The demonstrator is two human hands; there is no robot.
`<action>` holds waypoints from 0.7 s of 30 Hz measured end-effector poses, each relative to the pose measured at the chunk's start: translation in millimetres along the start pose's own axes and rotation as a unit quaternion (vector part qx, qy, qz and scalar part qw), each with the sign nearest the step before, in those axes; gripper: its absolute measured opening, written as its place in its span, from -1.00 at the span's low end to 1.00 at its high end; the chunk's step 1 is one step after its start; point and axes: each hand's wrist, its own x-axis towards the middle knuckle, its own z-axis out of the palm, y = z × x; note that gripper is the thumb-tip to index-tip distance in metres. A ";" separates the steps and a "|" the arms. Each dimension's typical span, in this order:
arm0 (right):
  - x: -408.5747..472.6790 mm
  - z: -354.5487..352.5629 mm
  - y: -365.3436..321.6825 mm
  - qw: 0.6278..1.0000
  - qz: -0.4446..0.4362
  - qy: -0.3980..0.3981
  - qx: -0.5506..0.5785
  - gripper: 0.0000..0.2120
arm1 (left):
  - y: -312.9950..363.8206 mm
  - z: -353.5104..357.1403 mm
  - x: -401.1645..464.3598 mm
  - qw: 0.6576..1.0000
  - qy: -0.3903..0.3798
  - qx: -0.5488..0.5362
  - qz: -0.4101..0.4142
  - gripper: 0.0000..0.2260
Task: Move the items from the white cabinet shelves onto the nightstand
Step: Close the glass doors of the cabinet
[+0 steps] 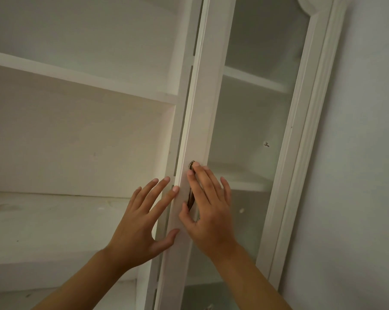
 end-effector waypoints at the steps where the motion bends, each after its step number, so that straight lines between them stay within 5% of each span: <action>1: 1.1 4.1 -0.2 1.000 0.003 0.001 -0.001 -0.38 | -4.0 1.8 0.5 1.000 -0.002 0.002 -0.002 -0.24; 8: 3.5 21.1 2.8 1.000 0.001 0.022 -0.015 -0.36 | -26.8 14.0 -4.6 0.998 -0.051 -0.004 -0.021 -0.38; 14: 5.7 24.6 7.6 0.999 -0.008 0.022 -0.023 -0.35 | -29.0 24.4 -7.3 0.999 -0.012 -0.040 -0.026 -0.26; 21: 4.1 28.5 9.2 0.999 -0.009 0.032 -0.014 -0.38 | -27.2 15.4 1.7 0.998 0.000 0.018 0.063 -0.36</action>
